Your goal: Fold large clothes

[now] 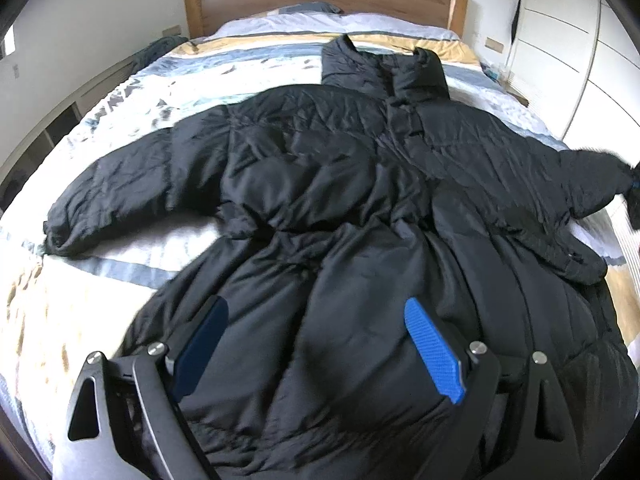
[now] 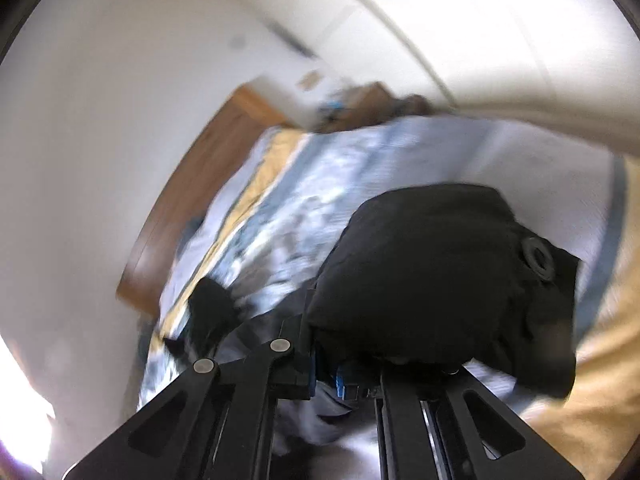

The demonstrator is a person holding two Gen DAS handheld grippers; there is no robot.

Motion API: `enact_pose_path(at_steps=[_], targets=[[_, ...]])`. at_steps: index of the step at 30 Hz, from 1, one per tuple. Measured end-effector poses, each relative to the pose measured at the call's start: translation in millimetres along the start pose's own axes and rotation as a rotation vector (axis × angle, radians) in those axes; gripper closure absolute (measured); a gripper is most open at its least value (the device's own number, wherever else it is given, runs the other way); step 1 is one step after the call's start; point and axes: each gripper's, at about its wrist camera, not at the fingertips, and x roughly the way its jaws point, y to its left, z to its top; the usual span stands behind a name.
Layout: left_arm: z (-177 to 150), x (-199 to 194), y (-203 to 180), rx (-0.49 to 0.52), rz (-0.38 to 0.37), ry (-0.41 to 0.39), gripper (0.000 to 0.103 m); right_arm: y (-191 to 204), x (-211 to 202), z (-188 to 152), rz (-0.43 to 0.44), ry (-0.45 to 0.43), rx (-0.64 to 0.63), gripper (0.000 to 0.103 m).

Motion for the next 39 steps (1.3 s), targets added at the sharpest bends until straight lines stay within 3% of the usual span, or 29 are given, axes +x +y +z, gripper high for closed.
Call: enact_pose_path(at_steps=[6, 12, 18, 25, 28, 34, 36, 39], targets=[[0.7, -22.9, 26.8, -0.045, 0.018, -0.021, 0.013, 95.8, -2.1, -21.3, 0.135, 0.092, -0.23, 0.096], [0.8, -35.4, 48.1, -0.061, 0.046, -0.041, 0.013, 153.8, 10.3, -87.4, 0.186, 0.219, -0.398, 0.096], [16.7, -19.1, 66.1, -0.08, 0.074, -0.058, 0.013, 173.2, 41.7, -152.3, 0.22, 0.338, -0.527, 0.096], [38.2, 12.5, 77.0, -0.16, 0.125, -0.06, 0.013, 159.4, 84.3, -226.7, 0.133, 0.513, -0.681, 0.087], [42.1, 12.6, 80.6, -0.18, 0.147, -0.063, 0.013, 152.6, 87.7, -234.1, 0.11, 0.548, -0.694, 0.081], [49.6, 0.3, 84.3, -0.176, 0.139, 0.014, 0.013, 172.8, 91.5, -238.7, 0.063, 0.628, -0.754, 0.067], [52.9, -7.2, 87.1, -0.179, 0.141, 0.042, 0.013, 178.9, 86.7, -235.4, 0.057, 0.647, -0.75, 0.056], [58.8, -19.7, 95.0, -0.205, 0.15, 0.065, 0.013, 186.0, 70.1, -230.8, 0.061, 0.665, -0.75, 0.047]])
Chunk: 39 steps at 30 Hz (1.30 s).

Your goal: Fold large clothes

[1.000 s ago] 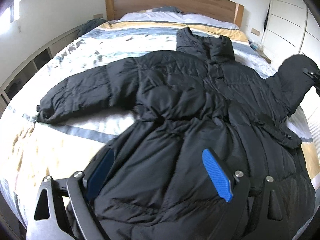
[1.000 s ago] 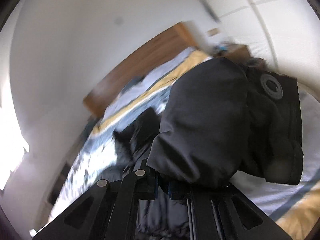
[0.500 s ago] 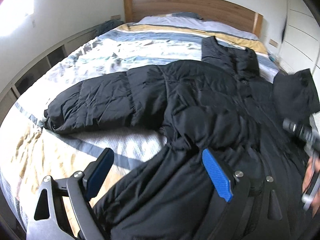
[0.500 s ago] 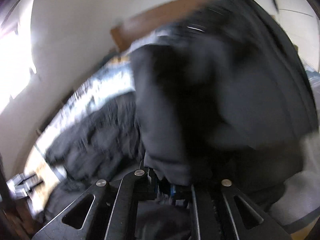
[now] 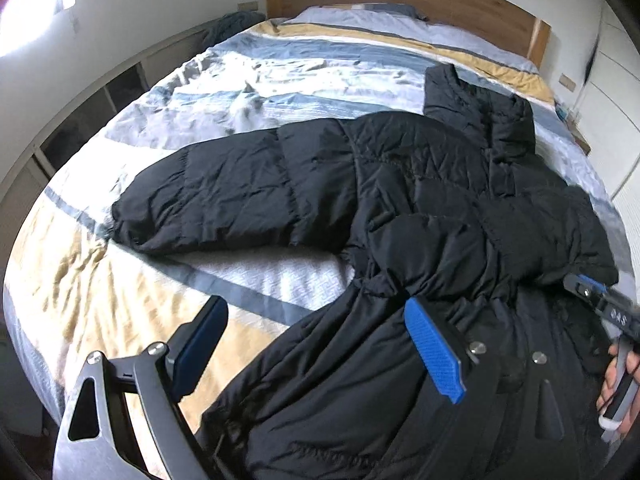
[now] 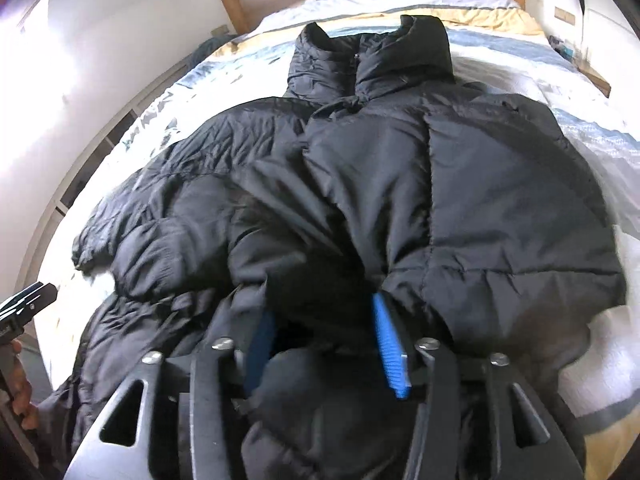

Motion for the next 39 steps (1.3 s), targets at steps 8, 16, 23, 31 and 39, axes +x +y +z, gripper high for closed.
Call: enact_pose_path(at_steps=[8, 16, 23, 31, 39], targets=[[25.1, -4.3, -31.3, -0.014, -0.02, 0.061, 0.013, -19.9, -37.5, 20.5, -0.062, -0.026, 0.042, 0.046], [55.9, 30.4, -165.5, 0.101, -0.127, 0.033, 0.013, -69.7, -50.9, 55.8, -0.166, -0.053, 0.013, 0.046], [73.8, 99.1, -258.5, 0.166, -0.154, -0.002, 0.013, -102.7, -24.6, 71.5, -0.195, -0.052, -0.034, 0.046], [39.3, 157.9, -251.6, 0.219, -0.182, 0.02, 0.012, -129.1, 18.9, 42.5, -0.18, 0.01, -0.019, 0.04], [39.8, 136.3, -218.3, 0.253, -0.124, 0.075, 0.012, -136.5, 5.9, 23.5, -0.248, 0.049, 0.005, 0.038]])
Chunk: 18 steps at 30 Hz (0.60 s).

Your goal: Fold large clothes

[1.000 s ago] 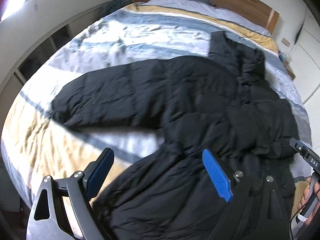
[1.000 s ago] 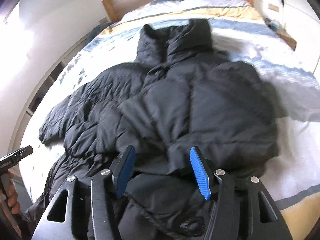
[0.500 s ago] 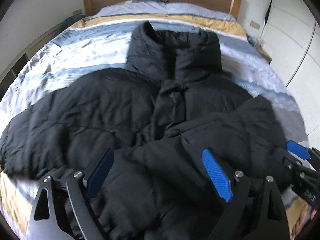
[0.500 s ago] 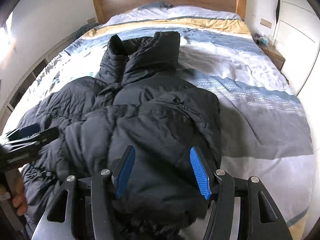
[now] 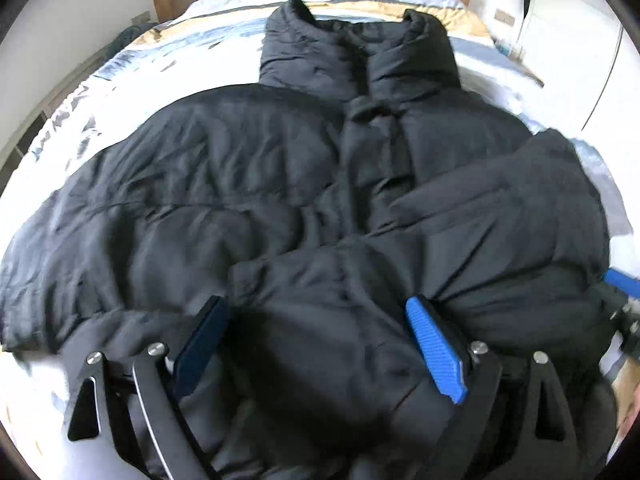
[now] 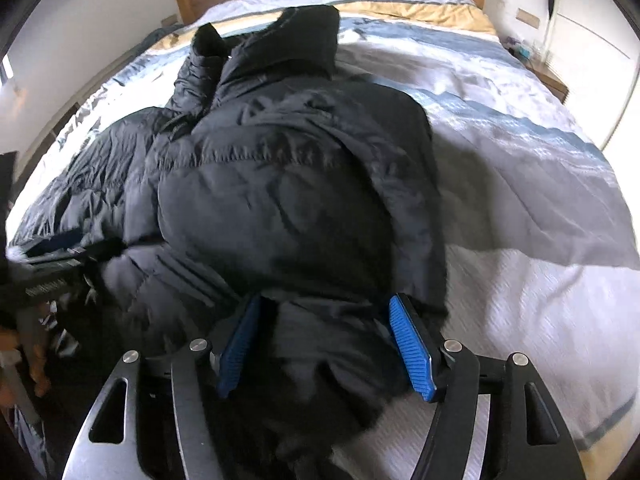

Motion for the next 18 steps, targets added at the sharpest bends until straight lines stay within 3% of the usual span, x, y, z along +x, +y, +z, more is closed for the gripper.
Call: enact_pose_path(at_steps=[6, 10, 18], targets=[[-10.0, -36.0, 43.0, -0.029, 0.018, -0.003, 0.012, -7.8, -24.1, -2.1, -0.094, 0.053, 0.068, 0.038], [-22.2, -65.9, 97.6, -0.136, -0.013, 0.012, 0.012, -1.7, -56.2, -6.9, -0.115, 0.044, 0.14, 0.038], [-63.3, -100.3, 230.2, -0.342, 0.037, 0.049, 0.012, 32.1, -103.0, -15.5, -0.114, 0.032, 0.264, 0.038]])
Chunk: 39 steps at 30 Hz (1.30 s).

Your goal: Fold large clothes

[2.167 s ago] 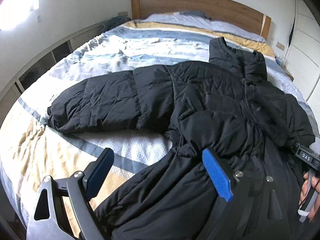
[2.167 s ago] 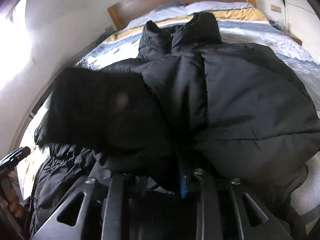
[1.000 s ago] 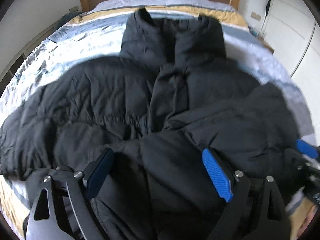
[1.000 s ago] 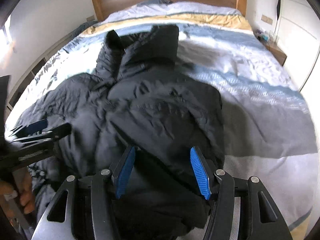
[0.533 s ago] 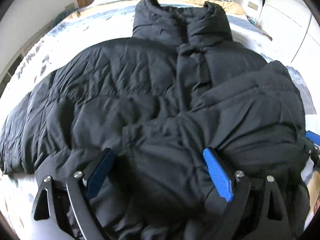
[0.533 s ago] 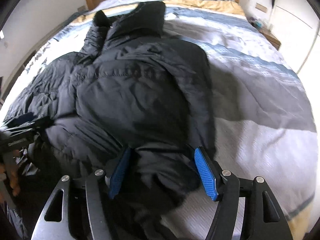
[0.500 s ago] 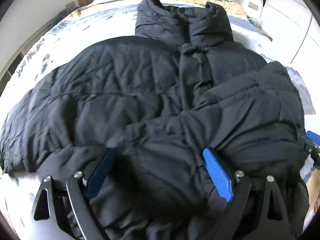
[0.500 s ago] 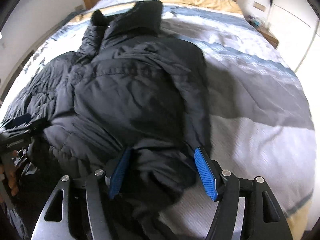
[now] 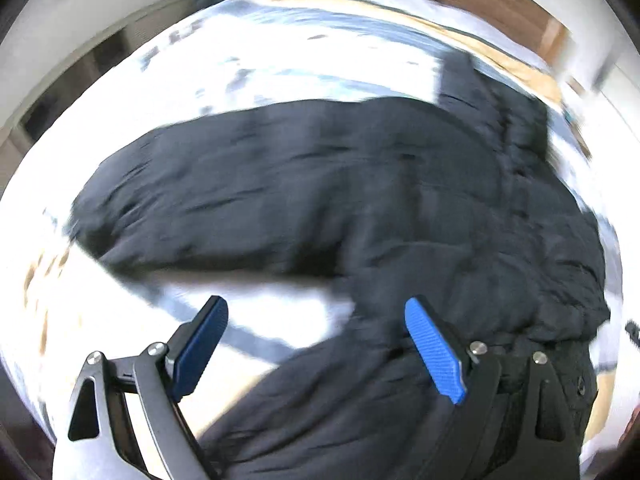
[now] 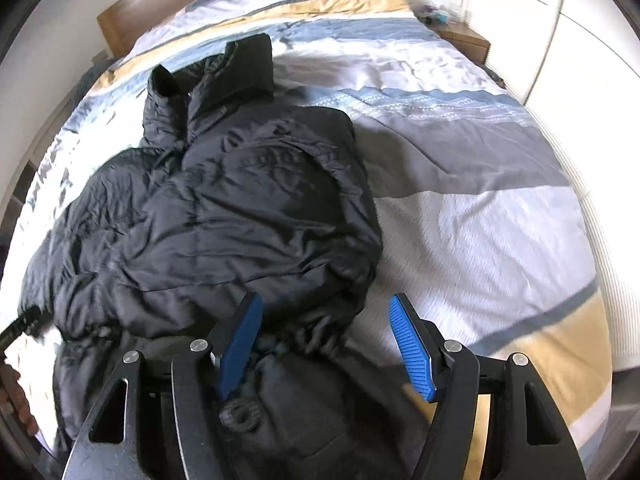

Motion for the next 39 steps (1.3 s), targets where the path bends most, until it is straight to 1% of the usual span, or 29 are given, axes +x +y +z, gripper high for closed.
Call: enact_pose_path(at_steps=[3, 4, 5, 7, 10, 12, 13, 17, 18, 21, 22, 24, 25, 27, 29, 30, 31, 32, 33, 34, 37, 39], targets=[[0.0, 0.3, 69.1, -0.135, -0.015, 0.019, 0.012, 19.7, -9.1, -3.5, -0.008, 0.011, -0.004, 0.038], [1.3, 2.8, 91.8, -0.188, -0.034, 0.025, 0.012, 25.1, -12.7, -5.1, -0.009, 0.014, -0.007, 0.038], [2.3, 5.1, 122.3, -0.258, -0.064, 0.026, 0.013, 32.4, -16.0, -5.9, -0.009, 0.017, -0.009, 0.038], [3.5, 8.1, 156.6, -0.326, -0.08, 0.02, 0.014, 43.1, -22.7, -8.2, -0.01, 0.018, -0.01, 0.038], [8.6, 14.3, 203.7, -0.386, -0.072, 0.008, 0.014, 60.1, -31.1, -8.9, -0.013, 0.018, -0.001, 0.038], [12.3, 23.7, 221.7, -0.415, -0.078, 0.009, 0.014, 71.3, -35.7, -9.9, -0.018, 0.021, 0.005, 0.038], [15.0, 30.9, 234.8, -0.44, -0.092, 0.015, 0.014, 77.7, -38.6, -10.7, -0.022, 0.022, 0.005, 0.038], [22.3, 56.3, 262.1, -0.52, -0.151, 0.03, 0.014, 99.1, -50.6, -14.1, -0.037, 0.017, -0.011, 0.038], [24.3, 67.2, 272.5, -0.554, -0.183, 0.038, 0.014, 102.3, -52.2, -14.5, -0.041, 0.016, -0.014, 0.038], [30.1, 91.3, 284.3, -0.631, -0.273, 0.058, 0.014, 111.7, -59.8, -20.0, -0.058, 0.019, -0.017, 0.038], [31.3, 96.3, 287.4, -0.65, -0.291, 0.061, 0.014, 113.3, -61.7, -21.4, -0.065, 0.02, -0.016, 0.038], [34.5, 106.2, 293.5, -0.698, -0.366, 0.054, 0.014, 115.6, -66.1, -23.7, -0.077, 0.023, -0.007, 0.038], [36.3, 109.2, 294.6, -0.713, -0.387, 0.053, 0.015, 116.6, -68.6, -24.9, -0.084, 0.023, -0.001, 0.038], [40.9, 118.7, 299.9, -0.756, -0.44, 0.052, 0.025, 118.1, -74.3, -27.2, -0.097, 0.022, 0.007, 0.038], [43.4, 124.9, 303.0, -0.793, -0.484, 0.05, 0.046, 120.0, -79.3, -28.0, -0.107, 0.019, 0.01, 0.038], [42.6, 125.5, 305.1, -0.809, -0.504, 0.047, 0.051, 120.8, -81.4, -28.1, -0.111, 0.018, 0.011, 0.038], [42.6, 125.9, 306.4, -0.818, -0.519, 0.044, 0.059, 121.5, -84.0, -28.0, -0.116, 0.016, 0.013, 0.038], [42.0, 125.4, 307.5, -0.826, -0.536, 0.041, 0.065, 122.1, -85.7, -28.0, -0.118, 0.015, 0.015, 0.038], [41.7, 123.5, 308.4, -0.83, -0.549, 0.036, 0.069, 123.1, -88.6, -27.6, -0.122, 0.012, 0.016, 0.038], [41.1, 121.0, 309.6, -0.829, -0.557, 0.033, 0.076, 124.5, -90.3, -26.8, -0.124, 0.011, 0.016, 0.038], [47.6, 110.3, 305.4, -0.789, -0.544, 0.019, 0.084, 128.6, -97.5, -24.5, -0.13, 0.0, 0.011, 0.038], [57.0, 102.3, 300.2, -0.755, -0.531, 0.006, 0.086, 130.4, -102.2, -22.5, -0.13, -0.01, 0.014, 0.038]])
